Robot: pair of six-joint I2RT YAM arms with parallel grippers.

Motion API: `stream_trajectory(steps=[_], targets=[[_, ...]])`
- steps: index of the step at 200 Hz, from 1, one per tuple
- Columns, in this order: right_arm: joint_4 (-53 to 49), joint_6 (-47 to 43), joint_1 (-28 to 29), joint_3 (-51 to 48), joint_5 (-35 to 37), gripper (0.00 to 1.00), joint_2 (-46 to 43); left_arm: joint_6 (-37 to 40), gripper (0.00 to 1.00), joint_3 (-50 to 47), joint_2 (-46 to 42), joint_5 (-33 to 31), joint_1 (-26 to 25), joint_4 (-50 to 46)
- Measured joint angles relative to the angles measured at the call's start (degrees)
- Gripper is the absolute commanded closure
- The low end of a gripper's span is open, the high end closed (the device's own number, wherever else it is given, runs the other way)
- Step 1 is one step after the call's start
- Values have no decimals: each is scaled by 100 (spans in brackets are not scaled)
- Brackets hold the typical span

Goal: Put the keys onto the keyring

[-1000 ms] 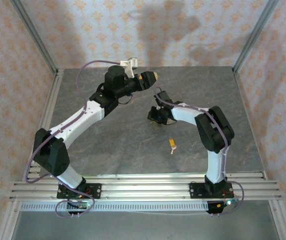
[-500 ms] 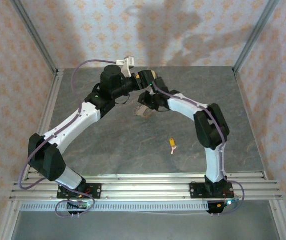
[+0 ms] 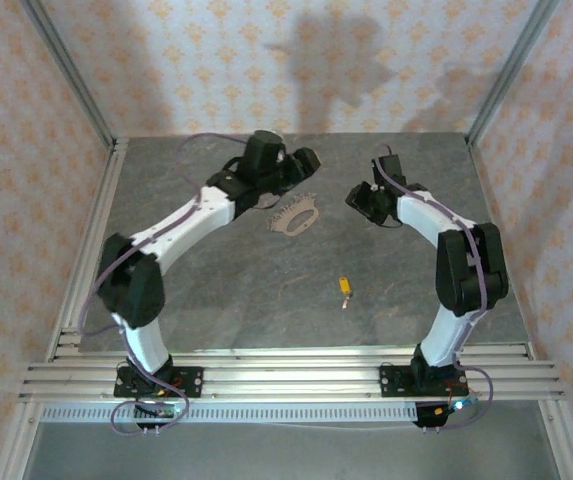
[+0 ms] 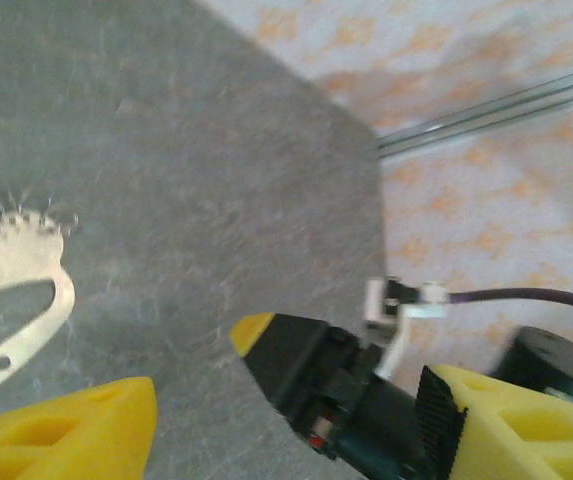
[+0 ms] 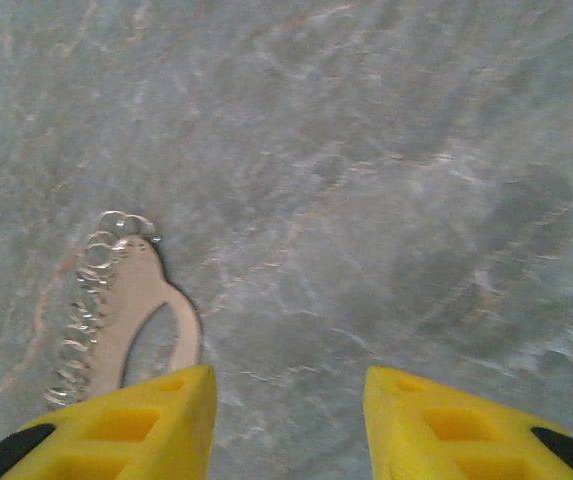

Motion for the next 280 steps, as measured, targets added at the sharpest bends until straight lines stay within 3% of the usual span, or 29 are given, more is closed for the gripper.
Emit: stream_trajectory(steps=[43,78,126,186,280], targets=[[-98,-107,-341,-221,79,57,-203,-1408,35,562,1104,-306,-431,-518],[-92,-129,-334,-221,61,57,-203,-2516,39,601,1633,-553,-433,-638],[15,-125,-334,-264,33,58,-197,-3427,41,872,1895,-962,-411,-741],[68,-125,-334,-271,11,58,-83,-4015,46,1709,2627,-1084,-280,-785],[151,-127,-337,-269,-9,58,133,-4319,50,2461,3340,-1139,-66,-1043]])
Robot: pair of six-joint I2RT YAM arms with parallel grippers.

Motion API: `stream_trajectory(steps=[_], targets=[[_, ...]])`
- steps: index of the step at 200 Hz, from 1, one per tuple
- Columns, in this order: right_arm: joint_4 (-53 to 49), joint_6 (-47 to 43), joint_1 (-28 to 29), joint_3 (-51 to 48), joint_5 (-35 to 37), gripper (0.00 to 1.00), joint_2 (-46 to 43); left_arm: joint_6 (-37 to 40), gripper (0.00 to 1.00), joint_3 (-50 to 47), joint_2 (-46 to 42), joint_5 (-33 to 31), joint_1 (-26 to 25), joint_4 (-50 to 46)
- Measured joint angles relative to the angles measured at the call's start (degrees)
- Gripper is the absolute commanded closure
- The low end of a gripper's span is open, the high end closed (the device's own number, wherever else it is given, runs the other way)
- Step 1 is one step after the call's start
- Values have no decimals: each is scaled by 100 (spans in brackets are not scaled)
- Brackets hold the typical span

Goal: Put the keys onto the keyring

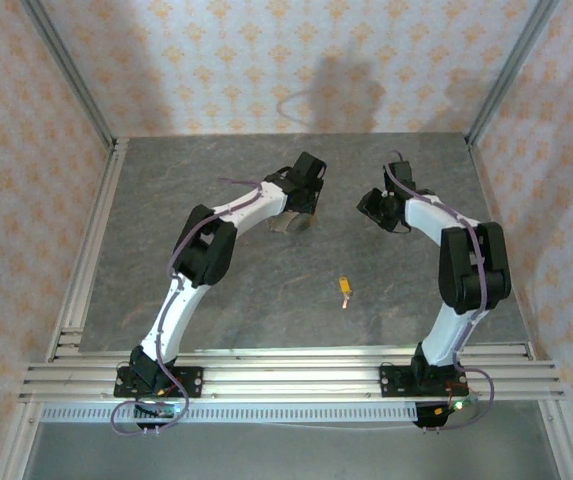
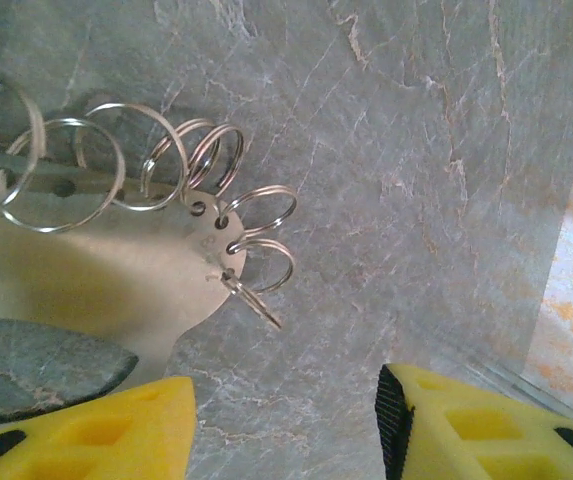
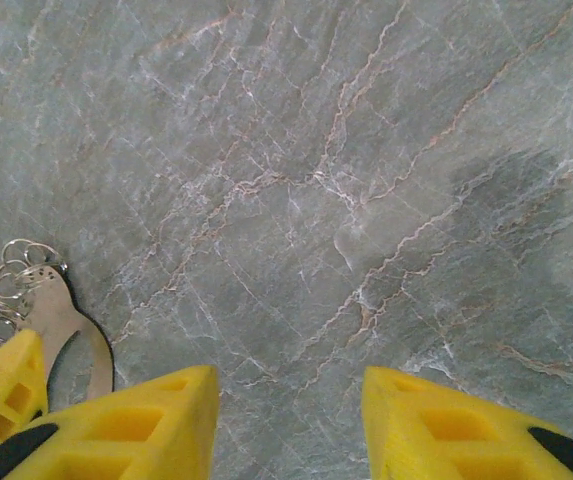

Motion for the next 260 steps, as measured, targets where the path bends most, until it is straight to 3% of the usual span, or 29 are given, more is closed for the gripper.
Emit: stream_trajectory(steps=[55,160,260], targets=[[0,-2,0,4,-22,58,85,-13,60,201,319,0,37,-79],[2,-2,0,15,-46,58,83,11,100,166,350,4,46,-105],[13,2,0,-114,-129,59,-192,179,100,-654,-164,28,-76,37]])
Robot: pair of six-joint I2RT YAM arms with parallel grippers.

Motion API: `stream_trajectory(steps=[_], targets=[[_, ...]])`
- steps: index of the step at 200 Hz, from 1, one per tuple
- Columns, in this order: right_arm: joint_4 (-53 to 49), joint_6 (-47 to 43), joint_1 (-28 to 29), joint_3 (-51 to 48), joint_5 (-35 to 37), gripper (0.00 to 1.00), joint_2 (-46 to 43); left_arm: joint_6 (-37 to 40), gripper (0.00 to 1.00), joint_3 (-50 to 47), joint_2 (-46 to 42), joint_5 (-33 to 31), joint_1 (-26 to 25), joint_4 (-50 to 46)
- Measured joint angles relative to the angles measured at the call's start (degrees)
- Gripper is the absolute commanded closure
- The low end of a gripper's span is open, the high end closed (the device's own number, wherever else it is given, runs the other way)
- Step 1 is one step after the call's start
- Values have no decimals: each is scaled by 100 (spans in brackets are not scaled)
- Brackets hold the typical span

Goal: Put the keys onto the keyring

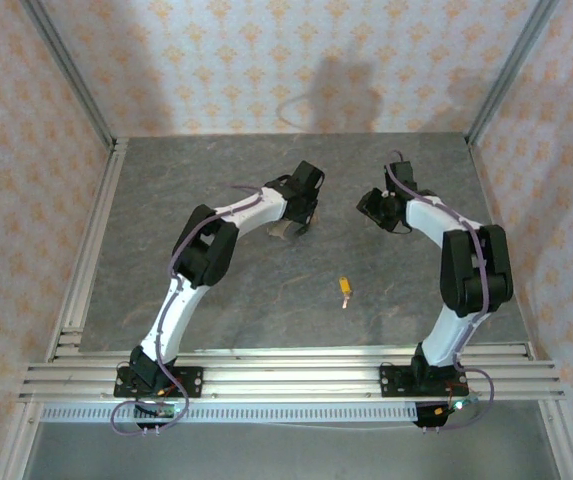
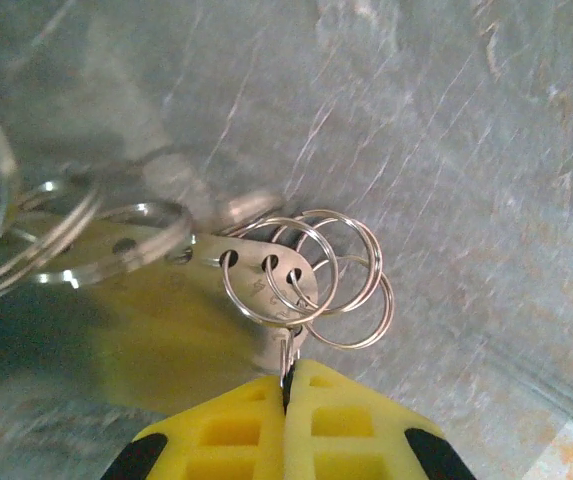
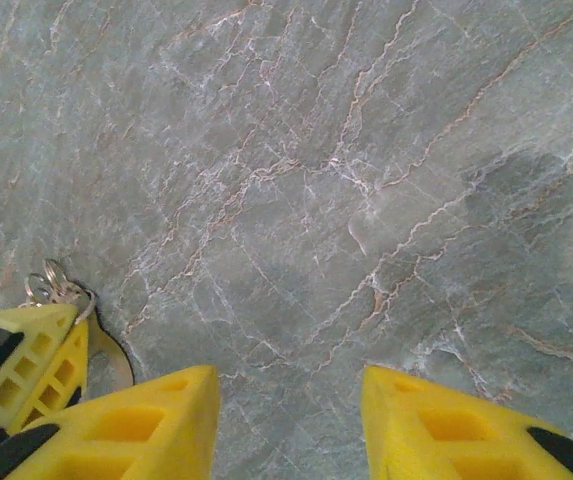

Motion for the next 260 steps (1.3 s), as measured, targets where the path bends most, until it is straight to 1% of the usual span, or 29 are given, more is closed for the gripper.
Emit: stream_trajectory(steps=[82,142,150,159,178,200,224,237,252,260], targets=[[74,70,2,-551,-111,59,-361,503,100,-778,-533,321,-417,-57],[160,111,103,-793,-131,59,-546,898,100,-1606,-1132,540,-715,-153],[162,111,122,-809,-131,59,-551,922,96,-1692,-1191,581,-741,-153],[170,111,153,-828,-131,59,-551,940,88,-1757,-1239,605,-774,-153],[181,109,201,-868,-131,59,-551,1036,59,-1814,-1285,669,-809,-129],[199,101,227,-907,-129,59,-586,1185,36,-1818,-1333,734,-782,-42],[205,15,227,-1071,-149,59,-815,1508,25,-1818,-1552,769,-695,63],[205,-61,249,-1134,-197,60,-953,1670,21,-1818,-1766,785,-608,120],[214,-199,343,-1150,-280,60,-1049,1875,19,-1867,-2105,870,-439,278],[234,-299,444,-1150,-315,60,-1078,1989,15,-1930,-2293,914,-326,382]])
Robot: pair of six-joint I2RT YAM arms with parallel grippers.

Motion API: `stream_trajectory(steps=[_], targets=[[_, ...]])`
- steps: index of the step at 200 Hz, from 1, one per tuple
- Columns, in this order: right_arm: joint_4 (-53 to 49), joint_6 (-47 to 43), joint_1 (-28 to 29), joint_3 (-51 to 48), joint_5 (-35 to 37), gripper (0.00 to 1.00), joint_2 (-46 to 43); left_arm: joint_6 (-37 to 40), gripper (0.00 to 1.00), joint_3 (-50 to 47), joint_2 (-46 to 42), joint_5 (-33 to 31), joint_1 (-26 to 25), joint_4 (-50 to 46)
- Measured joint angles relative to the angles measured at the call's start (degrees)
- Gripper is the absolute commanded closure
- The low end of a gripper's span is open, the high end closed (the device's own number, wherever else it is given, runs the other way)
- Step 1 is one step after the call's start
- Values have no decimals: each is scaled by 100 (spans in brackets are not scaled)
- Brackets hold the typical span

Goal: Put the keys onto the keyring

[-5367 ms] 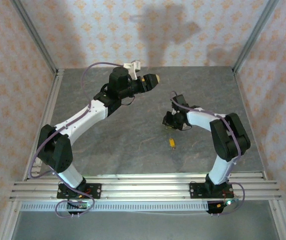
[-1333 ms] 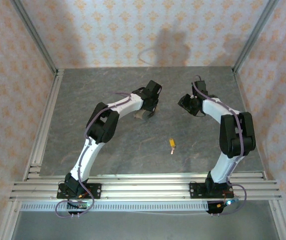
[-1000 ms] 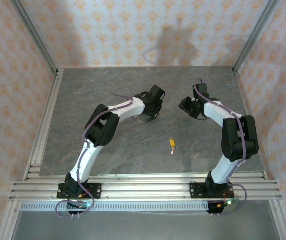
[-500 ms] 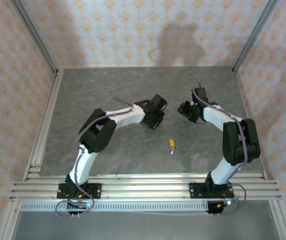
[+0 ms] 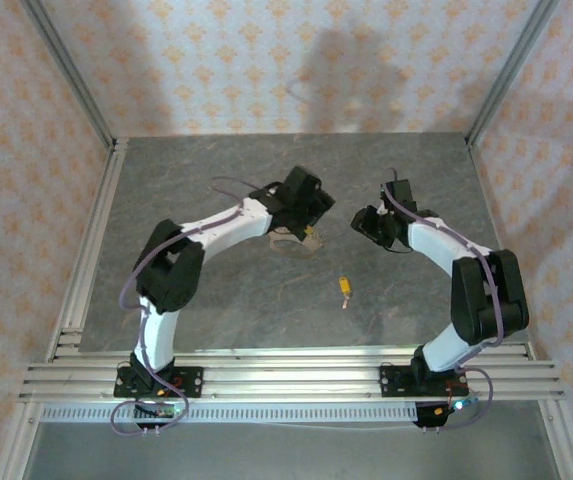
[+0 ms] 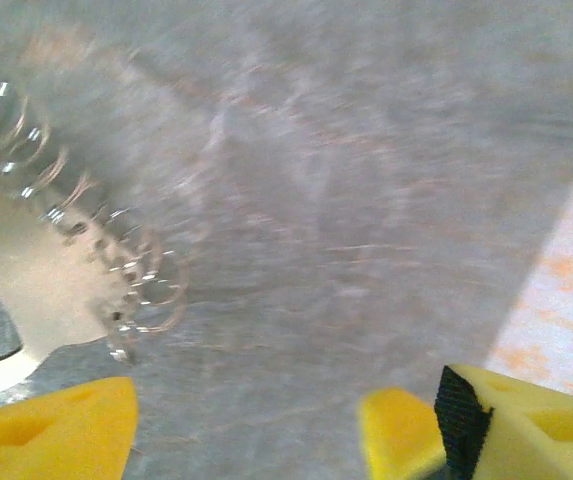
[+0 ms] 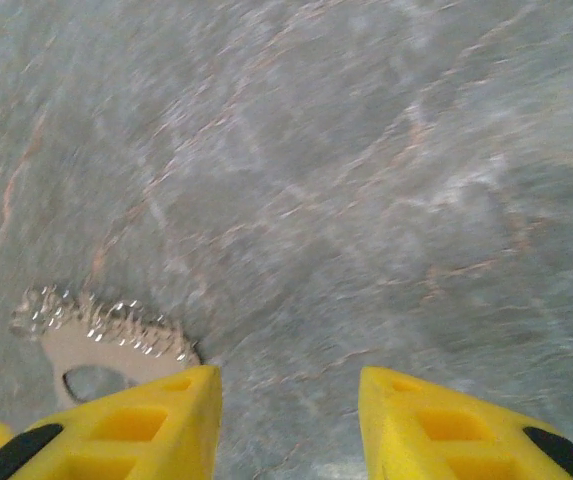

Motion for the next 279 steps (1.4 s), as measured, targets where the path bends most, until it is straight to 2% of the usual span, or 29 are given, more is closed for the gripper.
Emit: stream_trajectory(steps=[53,79,137,219,279], targets=[[-79,-1036,868,0,-138,61,-2,940,10,-710,-844,476,1032,503],[-216,-1467,1091,48,-98,63,120,1224,10,-977,-933,614,1307,496],[-605,-2116,1491,542,247,67,708,1462,10,-1023,-1198,894,1530,498],[-833,-2391,1519,1075,774,67,1436,1475,10,-1023,-1259,1088,1788,520],[-883,-2500,1598,1410,815,71,1810,1436,10,-1023,-1259,1217,1860,719]])
